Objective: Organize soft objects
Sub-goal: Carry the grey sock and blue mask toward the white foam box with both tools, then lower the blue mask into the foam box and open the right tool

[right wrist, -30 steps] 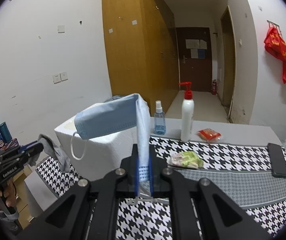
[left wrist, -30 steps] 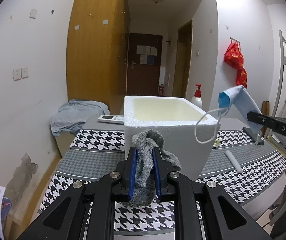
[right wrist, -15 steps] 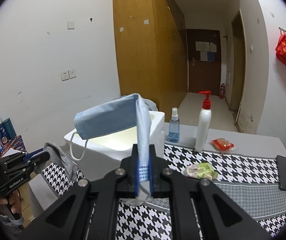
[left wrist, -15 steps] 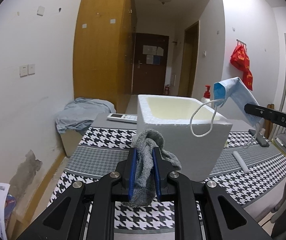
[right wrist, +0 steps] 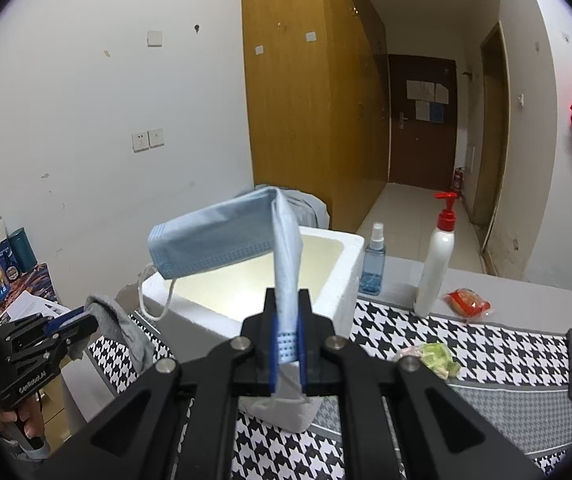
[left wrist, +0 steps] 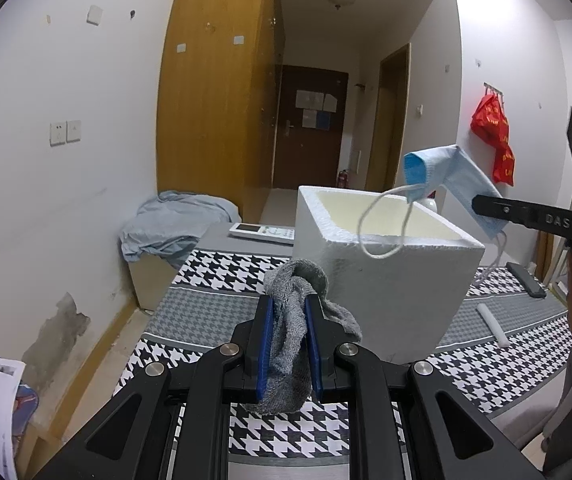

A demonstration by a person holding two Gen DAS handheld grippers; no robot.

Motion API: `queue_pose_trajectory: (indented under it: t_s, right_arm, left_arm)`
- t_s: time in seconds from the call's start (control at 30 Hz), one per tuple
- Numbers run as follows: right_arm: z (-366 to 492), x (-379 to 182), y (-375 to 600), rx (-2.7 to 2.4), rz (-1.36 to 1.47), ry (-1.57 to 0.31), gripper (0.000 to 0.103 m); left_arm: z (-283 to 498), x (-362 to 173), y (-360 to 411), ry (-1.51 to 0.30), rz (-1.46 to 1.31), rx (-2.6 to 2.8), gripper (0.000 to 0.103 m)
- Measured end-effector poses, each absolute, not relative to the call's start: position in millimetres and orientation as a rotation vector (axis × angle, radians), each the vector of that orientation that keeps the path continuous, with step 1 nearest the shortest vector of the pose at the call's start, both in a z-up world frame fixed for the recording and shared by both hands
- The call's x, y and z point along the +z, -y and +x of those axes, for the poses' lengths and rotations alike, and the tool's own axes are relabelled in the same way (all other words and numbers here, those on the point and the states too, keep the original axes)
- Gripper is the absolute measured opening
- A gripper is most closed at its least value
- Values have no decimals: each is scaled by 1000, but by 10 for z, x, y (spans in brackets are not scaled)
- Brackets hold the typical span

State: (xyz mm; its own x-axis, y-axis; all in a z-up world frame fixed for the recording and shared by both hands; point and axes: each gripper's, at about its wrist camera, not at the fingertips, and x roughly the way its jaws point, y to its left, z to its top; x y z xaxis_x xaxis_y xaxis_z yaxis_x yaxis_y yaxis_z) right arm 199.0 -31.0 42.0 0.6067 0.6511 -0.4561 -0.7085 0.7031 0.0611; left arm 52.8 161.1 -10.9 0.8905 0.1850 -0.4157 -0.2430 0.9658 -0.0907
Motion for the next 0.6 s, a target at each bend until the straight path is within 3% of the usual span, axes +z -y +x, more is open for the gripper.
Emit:
queue_pose_trajectory:
  t_s: [0.6]
  right_arm:
    - [2271,401,-105,779,-148,-572,10]
  left_arm:
    - [556,-140,-1718,-409,-172,238,17]
